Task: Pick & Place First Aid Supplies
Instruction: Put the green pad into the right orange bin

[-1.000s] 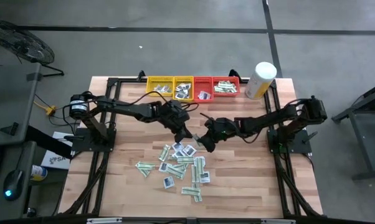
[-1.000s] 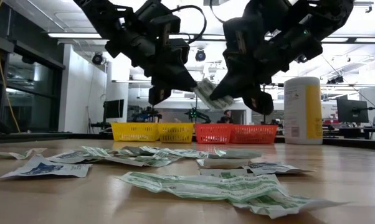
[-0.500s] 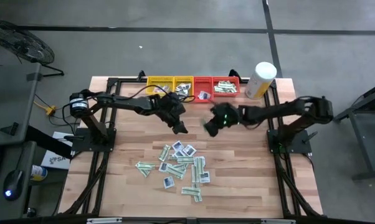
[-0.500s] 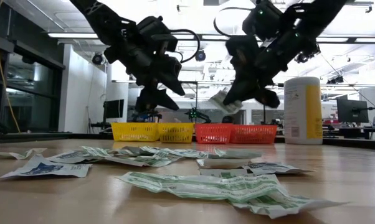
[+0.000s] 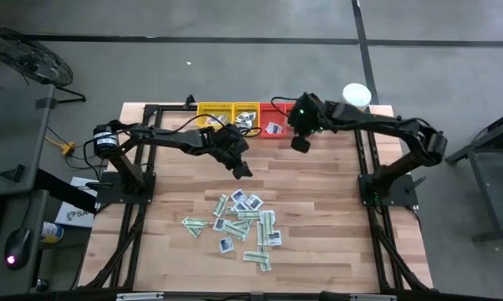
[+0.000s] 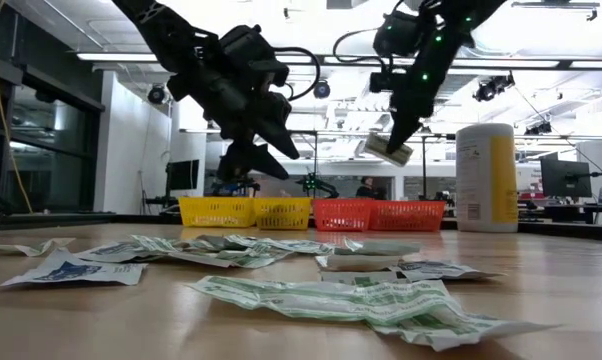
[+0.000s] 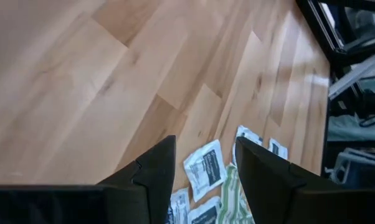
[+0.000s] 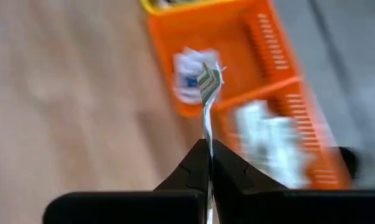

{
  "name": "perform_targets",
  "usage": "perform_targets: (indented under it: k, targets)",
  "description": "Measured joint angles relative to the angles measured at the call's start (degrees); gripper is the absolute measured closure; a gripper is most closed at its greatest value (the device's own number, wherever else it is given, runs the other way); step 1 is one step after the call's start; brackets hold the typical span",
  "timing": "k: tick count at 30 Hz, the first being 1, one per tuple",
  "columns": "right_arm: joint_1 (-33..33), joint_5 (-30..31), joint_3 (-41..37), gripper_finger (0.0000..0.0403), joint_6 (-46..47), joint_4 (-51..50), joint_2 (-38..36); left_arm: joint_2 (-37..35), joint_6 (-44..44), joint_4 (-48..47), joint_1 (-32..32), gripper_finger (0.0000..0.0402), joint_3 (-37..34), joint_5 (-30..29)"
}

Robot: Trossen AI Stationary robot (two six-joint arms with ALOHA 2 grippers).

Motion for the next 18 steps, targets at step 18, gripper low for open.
perform_targets:
  k: [18]
  targets:
    - [-10.0, 15.6, 3.6, 0.0403, -28.9, -0.6, 13.5, 0.0, -2.7, -0.1, 0.0, 0.0236, 0.0, -3.4]
